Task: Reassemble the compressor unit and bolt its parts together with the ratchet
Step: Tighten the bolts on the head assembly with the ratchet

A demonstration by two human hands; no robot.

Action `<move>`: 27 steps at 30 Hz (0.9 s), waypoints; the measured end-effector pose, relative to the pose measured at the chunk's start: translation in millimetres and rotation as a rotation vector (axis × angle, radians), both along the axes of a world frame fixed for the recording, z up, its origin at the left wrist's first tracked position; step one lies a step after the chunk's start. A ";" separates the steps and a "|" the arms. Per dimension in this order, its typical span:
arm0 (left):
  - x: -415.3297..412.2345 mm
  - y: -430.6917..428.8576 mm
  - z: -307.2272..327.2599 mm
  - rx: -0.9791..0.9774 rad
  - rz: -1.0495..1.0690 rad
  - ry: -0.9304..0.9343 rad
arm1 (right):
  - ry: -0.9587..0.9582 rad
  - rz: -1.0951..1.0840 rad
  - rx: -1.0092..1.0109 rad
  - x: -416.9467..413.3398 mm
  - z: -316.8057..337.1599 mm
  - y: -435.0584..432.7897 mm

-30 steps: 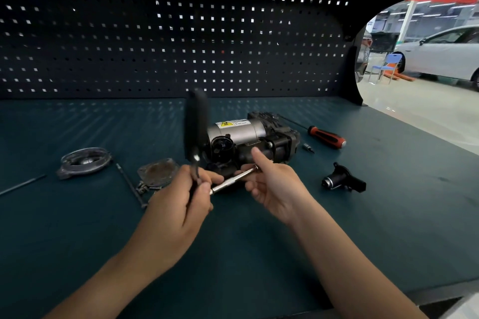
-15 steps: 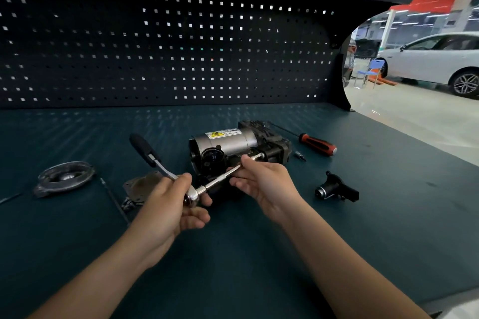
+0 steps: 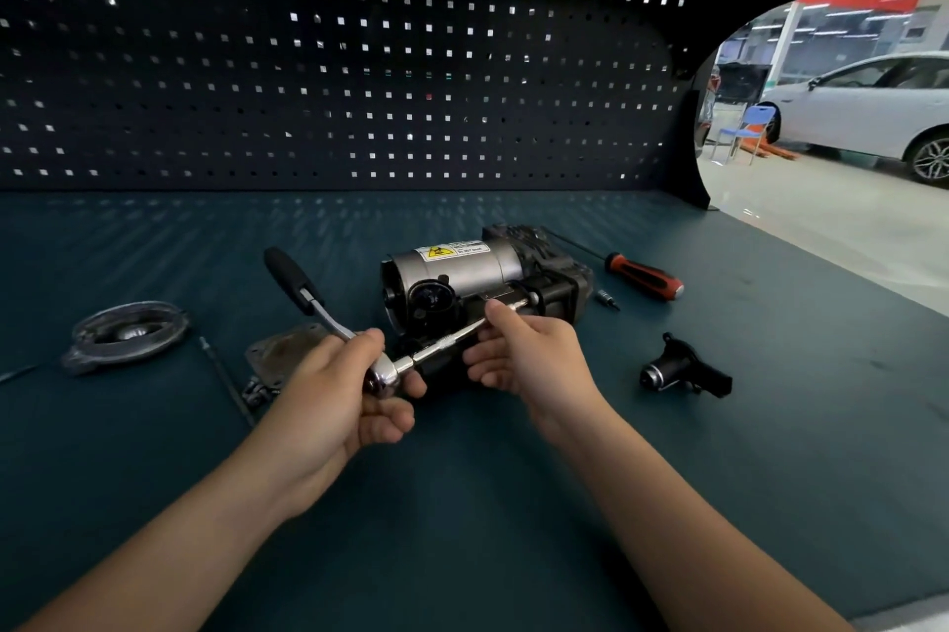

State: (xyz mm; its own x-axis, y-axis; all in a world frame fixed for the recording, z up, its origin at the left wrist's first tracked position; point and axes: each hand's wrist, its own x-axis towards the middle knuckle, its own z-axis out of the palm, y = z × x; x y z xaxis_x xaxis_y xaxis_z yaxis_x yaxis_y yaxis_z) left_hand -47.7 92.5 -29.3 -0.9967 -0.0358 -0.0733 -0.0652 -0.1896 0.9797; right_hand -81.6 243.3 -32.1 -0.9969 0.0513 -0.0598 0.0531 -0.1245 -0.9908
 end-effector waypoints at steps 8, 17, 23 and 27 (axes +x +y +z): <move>-21.7 -9.0 4.5 -0.096 -0.060 -0.009 | 0.006 -0.018 0.004 -3.5 -0.9 1.7; -27.9 -14.9 -15.4 -0.436 -0.065 0.402 | -0.062 -0.057 0.199 -5.0 5.4 8.8; -32.3 -10.0 -22.9 -0.394 -0.012 0.288 | -0.084 -0.066 0.219 -8.0 5.7 5.8; -35.5 -2.0 -15.3 -0.248 0.037 0.085 | -0.093 -0.085 0.197 -8.4 4.3 4.3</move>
